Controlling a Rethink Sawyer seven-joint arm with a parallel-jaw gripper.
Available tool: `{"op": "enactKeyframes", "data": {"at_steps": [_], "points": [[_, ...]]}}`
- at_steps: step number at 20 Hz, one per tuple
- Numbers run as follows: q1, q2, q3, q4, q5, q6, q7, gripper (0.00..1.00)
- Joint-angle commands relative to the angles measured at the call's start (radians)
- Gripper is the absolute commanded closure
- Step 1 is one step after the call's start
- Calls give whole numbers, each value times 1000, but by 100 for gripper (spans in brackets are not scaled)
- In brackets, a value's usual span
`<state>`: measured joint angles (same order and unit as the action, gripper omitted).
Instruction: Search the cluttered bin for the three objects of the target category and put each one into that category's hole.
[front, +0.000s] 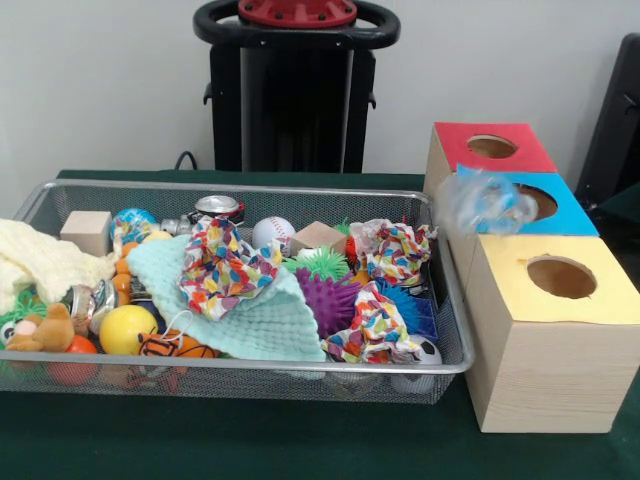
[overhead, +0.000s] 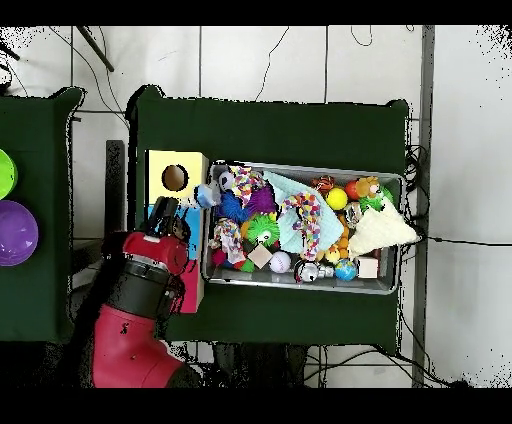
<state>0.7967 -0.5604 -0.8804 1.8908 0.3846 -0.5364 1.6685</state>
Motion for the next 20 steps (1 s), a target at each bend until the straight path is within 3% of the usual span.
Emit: {"op": "enactKeyframes", "data": {"at_steps": [1, 12, 18, 20], "points": [[-2, 91, -16, 140, 115, -105, 194, 100], [-16, 129, 32, 174, 154, -202, 217, 100], [-50, 86, 50, 151, 99, -156, 202, 100], [-113, 33, 105, 144, 28, -93, 226, 100]]}}
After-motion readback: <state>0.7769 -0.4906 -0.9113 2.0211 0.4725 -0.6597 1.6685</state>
